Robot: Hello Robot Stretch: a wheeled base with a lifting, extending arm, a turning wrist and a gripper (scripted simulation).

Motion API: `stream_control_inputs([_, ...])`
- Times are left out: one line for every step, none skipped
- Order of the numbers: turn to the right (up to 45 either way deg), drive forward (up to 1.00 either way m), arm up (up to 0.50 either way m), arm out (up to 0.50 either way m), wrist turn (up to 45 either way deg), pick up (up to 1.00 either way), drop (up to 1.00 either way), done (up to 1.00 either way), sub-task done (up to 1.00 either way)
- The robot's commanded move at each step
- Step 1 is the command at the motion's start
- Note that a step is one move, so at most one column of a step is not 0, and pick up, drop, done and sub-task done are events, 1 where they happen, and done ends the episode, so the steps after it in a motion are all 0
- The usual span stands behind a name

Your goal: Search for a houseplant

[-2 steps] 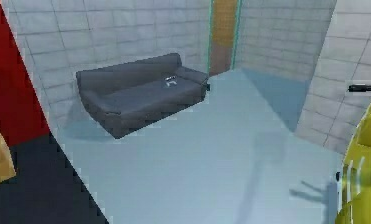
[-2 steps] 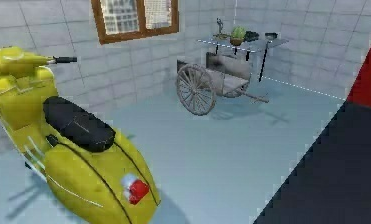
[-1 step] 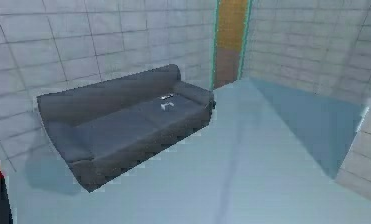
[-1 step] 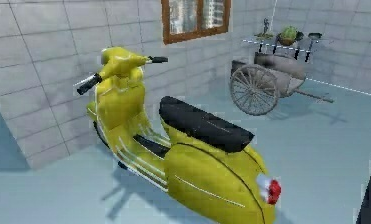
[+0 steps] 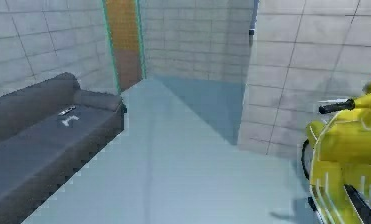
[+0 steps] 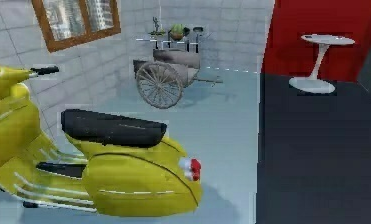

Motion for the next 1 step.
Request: stream_control_inputs([0.0,1.00,0.00,0.00,0.0,0.00,0.00,0.00,0.00])
